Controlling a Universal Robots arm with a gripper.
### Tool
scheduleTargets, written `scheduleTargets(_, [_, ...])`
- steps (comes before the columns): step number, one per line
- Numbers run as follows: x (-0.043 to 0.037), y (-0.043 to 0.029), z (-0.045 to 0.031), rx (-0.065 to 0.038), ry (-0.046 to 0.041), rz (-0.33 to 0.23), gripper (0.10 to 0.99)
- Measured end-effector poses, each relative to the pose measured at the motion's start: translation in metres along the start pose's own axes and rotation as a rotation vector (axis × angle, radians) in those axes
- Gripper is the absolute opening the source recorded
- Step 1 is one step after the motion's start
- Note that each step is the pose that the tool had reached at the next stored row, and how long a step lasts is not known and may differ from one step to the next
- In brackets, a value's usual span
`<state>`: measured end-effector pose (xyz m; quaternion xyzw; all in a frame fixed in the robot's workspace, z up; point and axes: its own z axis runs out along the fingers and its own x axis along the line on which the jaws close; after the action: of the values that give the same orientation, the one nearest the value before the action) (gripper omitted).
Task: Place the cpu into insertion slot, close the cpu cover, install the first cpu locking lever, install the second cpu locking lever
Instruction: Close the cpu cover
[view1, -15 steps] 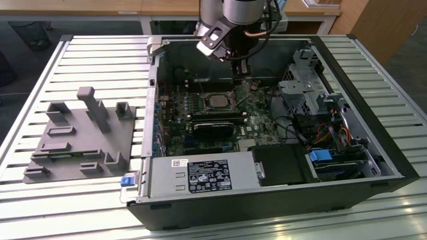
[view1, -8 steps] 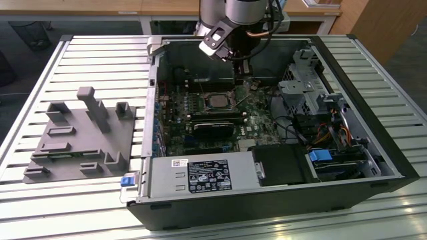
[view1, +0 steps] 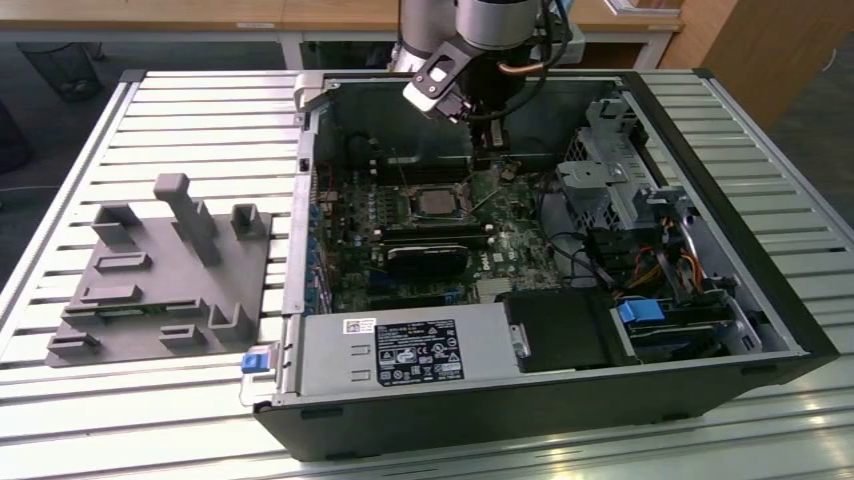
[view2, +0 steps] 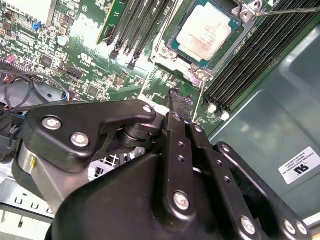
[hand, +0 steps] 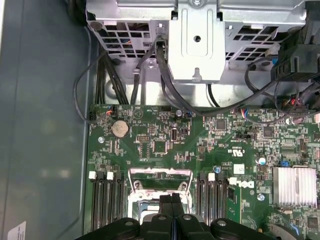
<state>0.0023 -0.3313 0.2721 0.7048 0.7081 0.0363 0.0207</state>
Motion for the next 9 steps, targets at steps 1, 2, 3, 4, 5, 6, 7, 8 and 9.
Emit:
scheduleTargets(1, [0.0, 0.0002, 0.0, 0.0, 0.0, 0.0, 0.106])
scheduleTargets(2, [0.0, 0.0006, 0.0001, 0.0, 0.0, 0.0, 0.106])
scheduleTargets(3, [0.0, 0.0011, 0.0002, 0.0, 0.0, 0.0, 0.106])
scheduleTargets(4, [0.0, 0.0015, 0.0003, 0.0, 0.0001, 0.0, 0.106])
scheduleTargets(5, [0.0, 0.0018, 0.0005, 0.0, 0.0, 0.0, 0.106])
scheduleTargets(6, [0.0, 0.0022, 0.0006, 0.0, 0.0001, 0.0, 0.106])
scheduleTargets(7, [0.0, 0.0027, 0.0008, 0.0, 0.0001, 0.0, 0.106])
scheduleTargets(8, [0.0, 0.0032, 0.0009, 0.0, 0.0, 0.0, 0.106])
scheduleTargets(9, [0.0, 0.0037, 0.001, 0.0, 0.0, 0.0, 0.106])
